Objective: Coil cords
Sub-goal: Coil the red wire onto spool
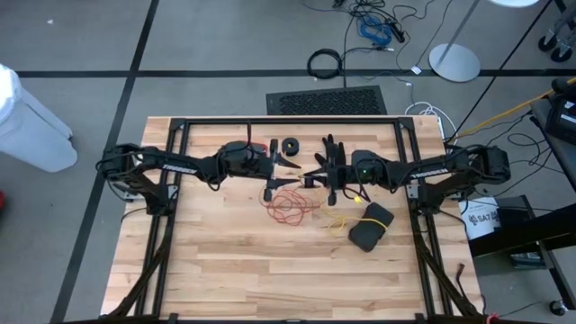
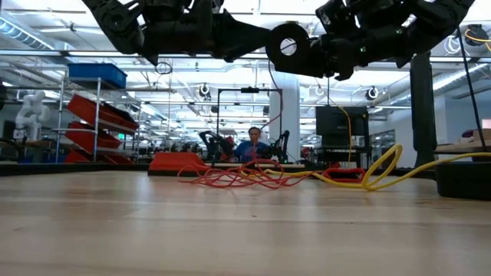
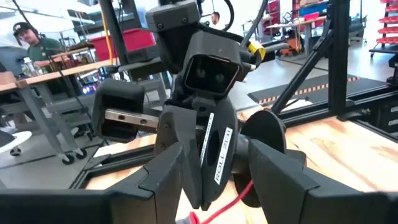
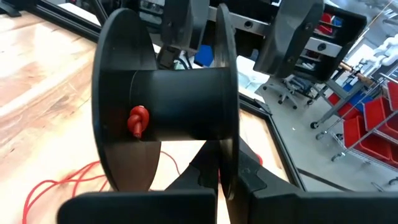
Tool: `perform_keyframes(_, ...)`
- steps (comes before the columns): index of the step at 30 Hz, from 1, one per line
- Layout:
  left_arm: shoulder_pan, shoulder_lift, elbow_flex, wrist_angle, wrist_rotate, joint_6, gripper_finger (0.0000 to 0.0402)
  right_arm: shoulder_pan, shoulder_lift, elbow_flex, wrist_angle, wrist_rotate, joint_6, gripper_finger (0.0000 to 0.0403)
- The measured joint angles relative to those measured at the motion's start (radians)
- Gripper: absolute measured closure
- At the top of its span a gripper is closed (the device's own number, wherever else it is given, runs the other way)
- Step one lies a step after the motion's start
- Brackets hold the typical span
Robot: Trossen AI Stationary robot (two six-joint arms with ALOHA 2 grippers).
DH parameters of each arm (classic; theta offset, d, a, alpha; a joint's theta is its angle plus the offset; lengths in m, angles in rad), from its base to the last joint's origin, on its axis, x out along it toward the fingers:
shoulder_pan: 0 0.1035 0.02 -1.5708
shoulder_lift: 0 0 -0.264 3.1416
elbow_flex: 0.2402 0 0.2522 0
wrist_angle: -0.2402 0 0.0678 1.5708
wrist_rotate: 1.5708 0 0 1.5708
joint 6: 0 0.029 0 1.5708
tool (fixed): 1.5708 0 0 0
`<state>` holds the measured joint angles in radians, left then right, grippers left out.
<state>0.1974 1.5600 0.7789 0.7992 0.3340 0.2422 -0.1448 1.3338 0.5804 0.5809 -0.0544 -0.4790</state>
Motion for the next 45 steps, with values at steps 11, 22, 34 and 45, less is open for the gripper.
perform_keyframes(11,-0.005,0.000,0.009,-0.004,-0.014,0.000,0.0243,0.000,0.000,0.000,0.020,0.000,0.000,0.0403)
perform_keyframes(22,-0.008,0.000,0.009,0.000,-0.041,0.008,0.0335,0.000,0.000,0.000,0.022,0.002,0.003,0.0403)
perform_keyframes(34,-0.025,0.048,0.052,-0.001,-0.044,0.026,0.0335,0.000,0.036,0.000,0.068,-0.005,0.003,0.0403)
perform_keyframes(45,-0.022,0.046,0.056,-0.031,-0.082,0.029,0.0363,-0.001,0.046,0.000,0.056,0.012,0.006,0.0403)
